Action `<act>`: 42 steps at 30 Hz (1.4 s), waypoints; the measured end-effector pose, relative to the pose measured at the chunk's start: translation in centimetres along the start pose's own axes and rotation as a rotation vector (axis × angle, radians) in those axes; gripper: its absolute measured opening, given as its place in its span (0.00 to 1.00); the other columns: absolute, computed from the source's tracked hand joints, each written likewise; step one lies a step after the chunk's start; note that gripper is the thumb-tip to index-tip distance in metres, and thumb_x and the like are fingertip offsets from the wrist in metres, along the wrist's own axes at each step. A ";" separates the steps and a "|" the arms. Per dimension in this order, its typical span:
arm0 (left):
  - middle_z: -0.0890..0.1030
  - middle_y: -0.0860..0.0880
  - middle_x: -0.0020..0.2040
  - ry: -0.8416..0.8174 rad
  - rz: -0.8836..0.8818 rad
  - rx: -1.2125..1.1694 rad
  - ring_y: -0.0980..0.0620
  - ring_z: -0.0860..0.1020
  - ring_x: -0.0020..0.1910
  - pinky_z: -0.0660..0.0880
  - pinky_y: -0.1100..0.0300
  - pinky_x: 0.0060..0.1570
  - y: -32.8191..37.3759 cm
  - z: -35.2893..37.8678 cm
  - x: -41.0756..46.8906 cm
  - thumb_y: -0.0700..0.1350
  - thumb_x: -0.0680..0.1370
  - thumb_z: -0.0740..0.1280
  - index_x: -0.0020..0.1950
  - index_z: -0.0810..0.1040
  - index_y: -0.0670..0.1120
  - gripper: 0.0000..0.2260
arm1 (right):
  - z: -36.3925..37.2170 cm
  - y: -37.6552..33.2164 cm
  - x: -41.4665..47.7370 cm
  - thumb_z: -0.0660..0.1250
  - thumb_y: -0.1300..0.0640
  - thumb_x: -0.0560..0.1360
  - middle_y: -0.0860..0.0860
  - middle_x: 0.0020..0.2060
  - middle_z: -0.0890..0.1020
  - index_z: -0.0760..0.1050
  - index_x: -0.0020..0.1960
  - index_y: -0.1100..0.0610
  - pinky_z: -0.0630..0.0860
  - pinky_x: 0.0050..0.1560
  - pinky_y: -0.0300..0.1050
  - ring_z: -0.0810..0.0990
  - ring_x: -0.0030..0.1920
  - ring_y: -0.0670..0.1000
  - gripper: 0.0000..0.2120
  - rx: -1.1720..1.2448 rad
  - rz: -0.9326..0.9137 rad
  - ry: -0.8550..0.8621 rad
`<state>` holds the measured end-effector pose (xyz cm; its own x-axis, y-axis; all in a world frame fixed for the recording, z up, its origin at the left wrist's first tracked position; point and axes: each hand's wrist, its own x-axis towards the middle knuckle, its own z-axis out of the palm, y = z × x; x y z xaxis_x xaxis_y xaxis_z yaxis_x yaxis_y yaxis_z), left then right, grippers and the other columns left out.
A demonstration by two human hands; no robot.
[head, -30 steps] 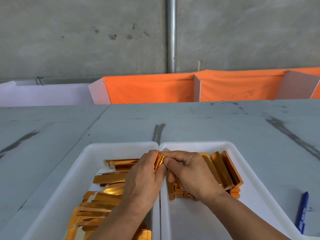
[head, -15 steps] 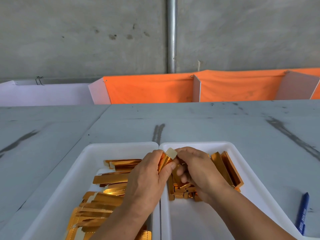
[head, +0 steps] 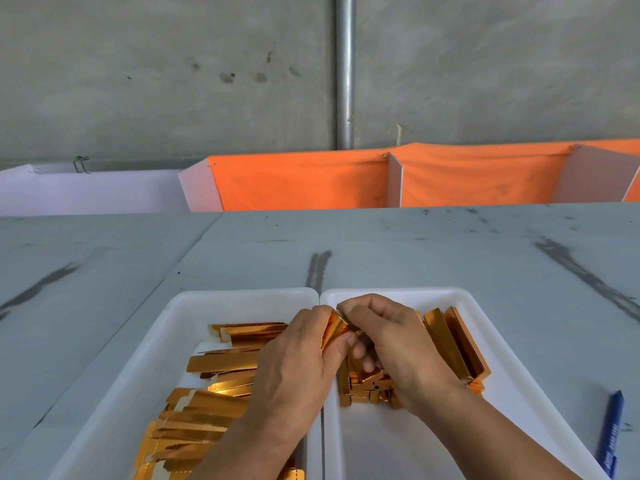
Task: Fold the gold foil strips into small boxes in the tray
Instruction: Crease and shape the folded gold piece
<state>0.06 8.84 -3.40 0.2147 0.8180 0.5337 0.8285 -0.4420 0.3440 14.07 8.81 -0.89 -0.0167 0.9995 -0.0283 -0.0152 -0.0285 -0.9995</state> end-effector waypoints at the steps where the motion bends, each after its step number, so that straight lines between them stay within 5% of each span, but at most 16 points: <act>1: 0.70 0.60 0.45 -0.004 0.002 0.007 0.59 0.72 0.40 0.64 0.74 0.34 0.0 0.0 0.0 0.68 0.72 0.47 0.59 0.70 0.54 0.26 | 0.0 0.0 0.0 0.68 0.52 0.78 0.53 0.26 0.77 0.82 0.44 0.58 0.71 0.26 0.37 0.71 0.24 0.47 0.11 0.010 -0.003 -0.005; 15: 0.72 0.59 0.47 -0.027 0.034 0.039 0.60 0.73 0.41 0.68 0.74 0.37 0.2 0.0 -0.1 0.69 0.71 0.44 0.61 0.69 0.55 0.30 | -0.6 -0.2 0.4 0.71 0.59 0.76 0.54 0.28 0.77 0.83 0.44 0.55 0.67 0.23 0.36 0.71 0.25 0.46 0.03 0.047 -0.002 -0.011; 42: 0.68 0.60 0.46 -0.059 0.045 0.044 0.60 0.72 0.41 0.65 0.74 0.35 0.3 -0.2 -0.1 0.70 0.69 0.42 0.59 0.68 0.56 0.29 | -1.1 0.0 0.8 0.71 0.61 0.76 0.52 0.25 0.78 0.82 0.41 0.56 0.67 0.22 0.36 0.72 0.24 0.45 0.05 0.020 0.005 -0.031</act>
<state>0.23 8.56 -3.17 0.2812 0.8187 0.5007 0.8391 -0.4629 0.2857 15.13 9.66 -0.96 -0.0480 0.9983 -0.0322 -0.0355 -0.0339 -0.9988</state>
